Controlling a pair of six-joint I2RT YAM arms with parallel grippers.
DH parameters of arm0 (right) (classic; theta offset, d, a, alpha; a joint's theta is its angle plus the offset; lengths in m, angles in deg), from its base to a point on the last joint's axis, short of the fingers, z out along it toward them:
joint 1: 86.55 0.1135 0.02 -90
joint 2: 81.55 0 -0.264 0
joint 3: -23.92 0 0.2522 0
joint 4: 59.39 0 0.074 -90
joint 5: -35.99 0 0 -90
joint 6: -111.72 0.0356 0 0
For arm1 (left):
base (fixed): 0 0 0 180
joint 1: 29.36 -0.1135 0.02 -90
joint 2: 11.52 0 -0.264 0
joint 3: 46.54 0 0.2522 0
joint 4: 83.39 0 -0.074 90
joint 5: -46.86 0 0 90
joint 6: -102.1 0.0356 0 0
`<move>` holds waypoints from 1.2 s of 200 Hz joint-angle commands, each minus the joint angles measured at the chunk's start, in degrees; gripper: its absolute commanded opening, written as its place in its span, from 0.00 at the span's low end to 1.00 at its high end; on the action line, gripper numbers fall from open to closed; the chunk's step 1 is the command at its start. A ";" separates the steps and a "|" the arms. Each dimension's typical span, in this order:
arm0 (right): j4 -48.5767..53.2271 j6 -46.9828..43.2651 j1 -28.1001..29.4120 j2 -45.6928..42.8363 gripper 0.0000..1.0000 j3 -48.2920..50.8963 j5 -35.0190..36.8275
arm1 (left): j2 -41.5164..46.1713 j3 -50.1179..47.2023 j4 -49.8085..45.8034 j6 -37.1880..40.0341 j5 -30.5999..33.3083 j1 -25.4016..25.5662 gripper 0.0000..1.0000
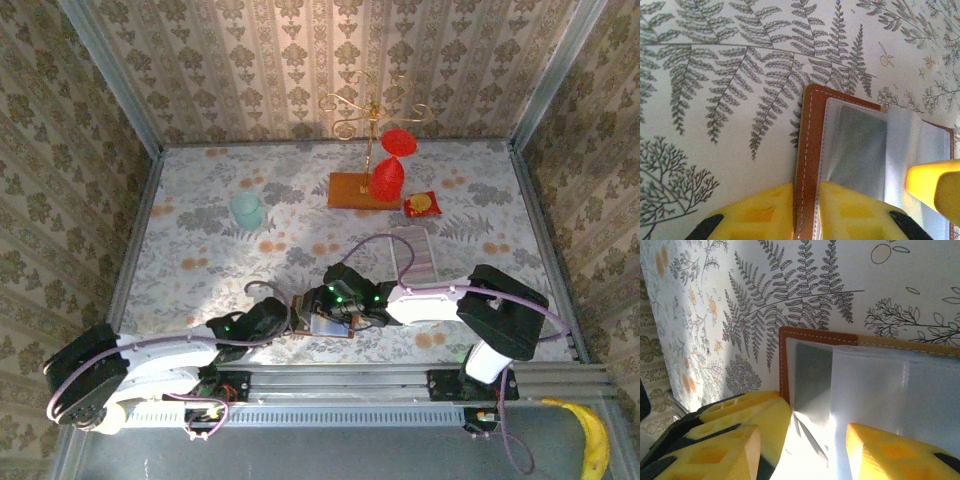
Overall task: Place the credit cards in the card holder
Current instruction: Flip over the card slot in the card holder.
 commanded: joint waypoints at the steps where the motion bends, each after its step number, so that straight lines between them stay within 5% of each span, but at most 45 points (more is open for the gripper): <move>1: -2.59 1.11 0.36 0.59 0.49 -1.20 -0.25 | 2.03 -2.34 -4.94 -2.33 -0.50 0.63 0.19; 74: -6.56 1.49 1.36 3.38 0.48 -3.82 -0.83 | 8.97 -4.49 -7.90 -3.54 1.87 0.71 0.21; 165: -12.64 -0.01 2.64 9.54 0.50 -11.92 -2.25 | 32.56 -7.40 -24.68 -3.96 6.35 0.72 0.24; 204: -2.35 -11.39 2.17 3.76 0.55 -16.73 1.81 | 36.67 -6.53 -27.26 -1.94 6.81 0.64 0.30; 240: 10.99 -29.32 -1.17 -10.91 0.56 -13.97 9.69 | 32.75 -2.20 -28.02 2.33 7.88 0.57 0.37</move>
